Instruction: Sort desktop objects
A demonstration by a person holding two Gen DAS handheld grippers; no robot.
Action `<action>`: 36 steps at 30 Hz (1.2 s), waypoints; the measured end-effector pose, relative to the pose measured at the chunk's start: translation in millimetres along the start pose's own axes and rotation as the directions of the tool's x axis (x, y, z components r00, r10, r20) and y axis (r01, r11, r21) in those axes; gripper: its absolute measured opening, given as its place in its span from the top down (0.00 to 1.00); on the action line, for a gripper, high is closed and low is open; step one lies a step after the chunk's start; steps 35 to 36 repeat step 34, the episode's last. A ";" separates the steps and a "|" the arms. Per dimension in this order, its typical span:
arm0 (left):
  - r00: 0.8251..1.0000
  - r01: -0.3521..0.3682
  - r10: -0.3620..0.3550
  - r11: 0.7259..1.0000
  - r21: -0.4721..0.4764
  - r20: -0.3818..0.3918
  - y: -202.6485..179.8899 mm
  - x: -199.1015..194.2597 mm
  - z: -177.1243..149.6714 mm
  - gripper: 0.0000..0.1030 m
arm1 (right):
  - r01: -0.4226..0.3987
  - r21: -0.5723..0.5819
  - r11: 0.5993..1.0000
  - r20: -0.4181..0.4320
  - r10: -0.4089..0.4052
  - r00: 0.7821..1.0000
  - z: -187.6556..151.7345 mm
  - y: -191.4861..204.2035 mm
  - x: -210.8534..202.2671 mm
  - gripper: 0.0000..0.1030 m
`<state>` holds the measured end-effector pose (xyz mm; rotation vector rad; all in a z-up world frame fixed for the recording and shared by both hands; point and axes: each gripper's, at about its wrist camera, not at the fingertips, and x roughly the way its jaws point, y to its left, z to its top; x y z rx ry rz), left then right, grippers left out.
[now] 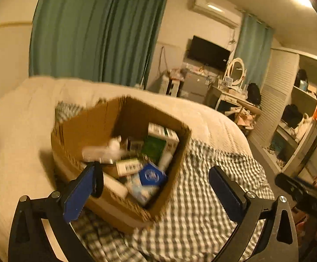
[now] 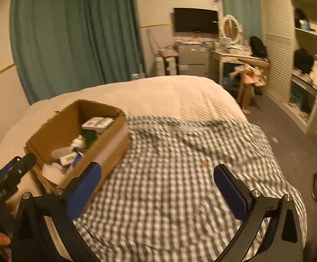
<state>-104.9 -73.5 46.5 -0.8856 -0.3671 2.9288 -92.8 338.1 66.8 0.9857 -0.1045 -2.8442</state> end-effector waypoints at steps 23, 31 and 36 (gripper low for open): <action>0.996 -0.065 0.072 0.991 0.115 -0.060 -22.7 18.4 -30.2 0.00 | 0.084 -0.008 0.996 -0.067 -0.084 0.994 -35.6 0.5 18.9 0.01; 0.992 0.082 -0.092 0.990 -0.111 -0.086 7.3 18.8 -26.4 0.00 | 0.075 -0.024 0.997 -0.119 -0.077 0.990 -48.1 9.4 34.2 0.00; 0.995 -0.037 0.033 0.998 -0.049 -0.094 3.3 21.4 -27.3 0.00 | 0.076 -0.021 0.997 -0.127 -0.078 0.989 -51.8 9.8 36.4 0.01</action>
